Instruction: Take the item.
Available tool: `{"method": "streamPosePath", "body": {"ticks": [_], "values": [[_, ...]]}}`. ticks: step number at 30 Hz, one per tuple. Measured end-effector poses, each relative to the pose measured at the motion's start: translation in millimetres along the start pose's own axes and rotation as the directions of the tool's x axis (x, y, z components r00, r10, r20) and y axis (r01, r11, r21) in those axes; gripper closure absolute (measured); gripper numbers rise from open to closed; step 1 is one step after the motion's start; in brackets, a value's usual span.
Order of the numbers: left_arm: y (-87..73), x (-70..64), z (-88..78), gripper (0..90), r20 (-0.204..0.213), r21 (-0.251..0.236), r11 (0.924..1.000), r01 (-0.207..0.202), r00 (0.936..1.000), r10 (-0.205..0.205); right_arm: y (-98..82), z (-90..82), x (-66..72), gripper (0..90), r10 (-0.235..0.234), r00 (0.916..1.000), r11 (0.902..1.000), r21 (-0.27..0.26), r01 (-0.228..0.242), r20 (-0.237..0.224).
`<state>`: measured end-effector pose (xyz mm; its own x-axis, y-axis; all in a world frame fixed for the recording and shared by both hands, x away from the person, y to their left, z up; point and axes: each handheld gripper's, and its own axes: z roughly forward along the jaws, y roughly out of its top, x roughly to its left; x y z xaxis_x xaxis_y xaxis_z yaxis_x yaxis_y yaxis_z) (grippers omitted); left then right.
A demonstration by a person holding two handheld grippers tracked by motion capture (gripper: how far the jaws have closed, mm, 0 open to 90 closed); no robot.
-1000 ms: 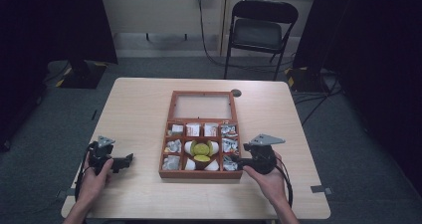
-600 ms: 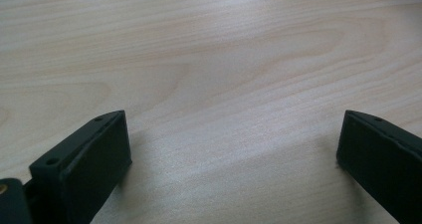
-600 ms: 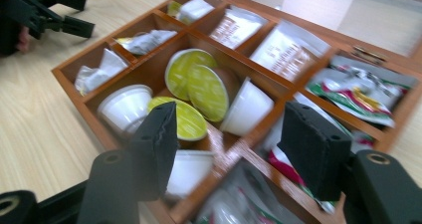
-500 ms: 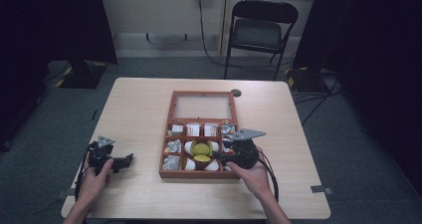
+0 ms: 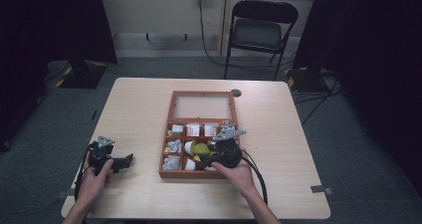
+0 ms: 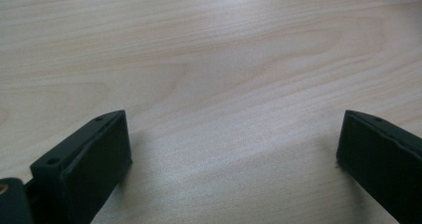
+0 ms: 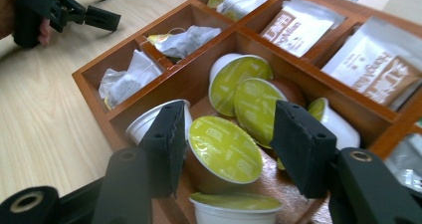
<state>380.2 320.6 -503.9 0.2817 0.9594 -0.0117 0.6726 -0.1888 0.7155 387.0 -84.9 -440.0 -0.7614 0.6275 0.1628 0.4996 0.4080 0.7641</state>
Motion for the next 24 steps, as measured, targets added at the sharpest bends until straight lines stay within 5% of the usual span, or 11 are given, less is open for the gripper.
{"method": "streamPosePath", "body": {"ticks": [24], "values": [[-0.4, -0.2, -0.4, 0.2, 0.004, 0.0, 1.0, -0.007, 1.0, 0.007, -8.8, 22.4, 4.7, 38.8, 0.012, 0.9999, 0.9947, 0.102, -0.011, -0.01]]}}
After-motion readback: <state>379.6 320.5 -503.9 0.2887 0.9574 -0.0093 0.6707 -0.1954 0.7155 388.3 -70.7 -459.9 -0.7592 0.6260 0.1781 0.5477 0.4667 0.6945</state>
